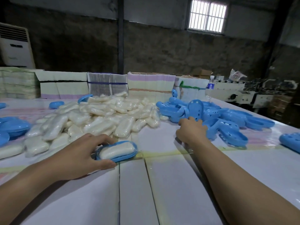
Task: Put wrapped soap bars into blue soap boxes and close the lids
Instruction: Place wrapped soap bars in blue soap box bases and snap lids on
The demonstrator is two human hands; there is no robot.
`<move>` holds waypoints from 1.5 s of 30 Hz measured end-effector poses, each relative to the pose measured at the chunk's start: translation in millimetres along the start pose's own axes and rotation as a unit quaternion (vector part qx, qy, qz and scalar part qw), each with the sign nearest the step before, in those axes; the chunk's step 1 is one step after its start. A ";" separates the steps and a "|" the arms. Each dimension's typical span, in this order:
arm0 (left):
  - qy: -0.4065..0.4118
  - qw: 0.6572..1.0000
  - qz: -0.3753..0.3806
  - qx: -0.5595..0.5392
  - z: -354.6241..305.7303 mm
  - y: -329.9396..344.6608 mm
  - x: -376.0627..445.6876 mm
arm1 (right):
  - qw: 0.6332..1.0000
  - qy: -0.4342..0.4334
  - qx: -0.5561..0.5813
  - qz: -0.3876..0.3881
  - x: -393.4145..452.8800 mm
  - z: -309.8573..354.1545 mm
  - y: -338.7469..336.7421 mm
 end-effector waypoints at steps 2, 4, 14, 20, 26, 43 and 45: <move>0.000 1.000 -0.001 0.003 -0.8 0.6 0.1 | 1.000 -0.002 0.022 -0.019 1.7 -2.4 -2.4; 0.003 1.000 -0.006 0.002 -1.0 0.8 0.1 | 0.998 -0.018 0.046 -0.036 2.6 -0.3 -4.7; -0.004 1.000 -0.008 0.005 5.2 1.6 -0.7 | 0.993 0.002 0.035 -0.109 7.5 -3.2 -7.4; -0.004 1.000 -0.008 0.002 5.8 1.9 -0.4 | 0.993 -0.004 0.059 -0.099 9.1 -3.0 -3.9; 0.002 1.000 -0.013 0.003 0.3 0.5 -1.8 | 0.980 -0.040 0.127 -0.148 6.6 3.5 -11.7; -0.061 0.988 0.010 -0.144 -6.2 1.4 -3.5 | 0.874 -0.409 0.260 0.039 -70.9 100.5 -18.0; -0.058 0.990 0.009 -0.132 -6.5 0.3 -3.3 | 0.868 -0.413 0.255 0.106 -71.5 99.7 -12.4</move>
Point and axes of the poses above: each hand's wrist, its own x-axis towards the middle knuckle, its own y-axis out of the palm, z = x × y, the point moved 4 cm from there along x, towards the middle knuckle, and after that the axes turned 2 degrees about -z, right-handed, at the moved point
